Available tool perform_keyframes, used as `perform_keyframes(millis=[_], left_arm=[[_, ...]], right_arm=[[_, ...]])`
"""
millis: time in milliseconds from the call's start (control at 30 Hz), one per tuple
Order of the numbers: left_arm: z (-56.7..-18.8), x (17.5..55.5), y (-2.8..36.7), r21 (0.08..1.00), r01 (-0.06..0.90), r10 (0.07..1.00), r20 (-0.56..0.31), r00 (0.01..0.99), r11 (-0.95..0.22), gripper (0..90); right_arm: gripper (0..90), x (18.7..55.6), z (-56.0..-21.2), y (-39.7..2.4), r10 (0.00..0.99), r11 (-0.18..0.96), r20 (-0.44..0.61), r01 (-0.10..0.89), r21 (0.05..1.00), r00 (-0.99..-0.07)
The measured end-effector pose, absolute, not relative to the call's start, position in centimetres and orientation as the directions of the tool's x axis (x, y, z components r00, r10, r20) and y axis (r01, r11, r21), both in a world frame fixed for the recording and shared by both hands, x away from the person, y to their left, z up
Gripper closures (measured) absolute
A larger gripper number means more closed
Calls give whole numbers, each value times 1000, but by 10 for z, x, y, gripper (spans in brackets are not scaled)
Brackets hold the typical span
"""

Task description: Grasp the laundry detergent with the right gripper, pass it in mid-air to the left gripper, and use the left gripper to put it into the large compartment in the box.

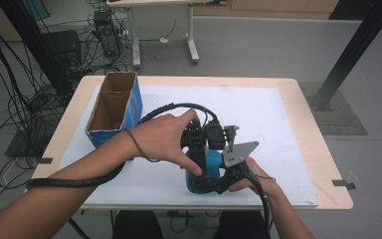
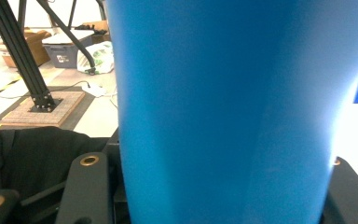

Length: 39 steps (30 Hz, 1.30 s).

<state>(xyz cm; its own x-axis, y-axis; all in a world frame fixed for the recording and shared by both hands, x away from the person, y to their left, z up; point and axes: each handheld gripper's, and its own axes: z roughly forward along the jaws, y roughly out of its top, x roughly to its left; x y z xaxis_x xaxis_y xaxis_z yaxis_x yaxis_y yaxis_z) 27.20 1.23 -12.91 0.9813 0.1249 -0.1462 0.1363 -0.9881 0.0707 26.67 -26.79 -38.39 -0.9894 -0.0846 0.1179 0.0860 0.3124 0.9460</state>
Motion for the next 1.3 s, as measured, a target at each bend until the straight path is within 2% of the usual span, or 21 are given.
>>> perform_keyframes(millis=[1300], left_arm=[[-131, 274, 9, 59, 139, 130, -146, 981, -988, 76]], right_arm=[[421, 267, -383, -271, -74, 309, 115, 87, 947, -991]])
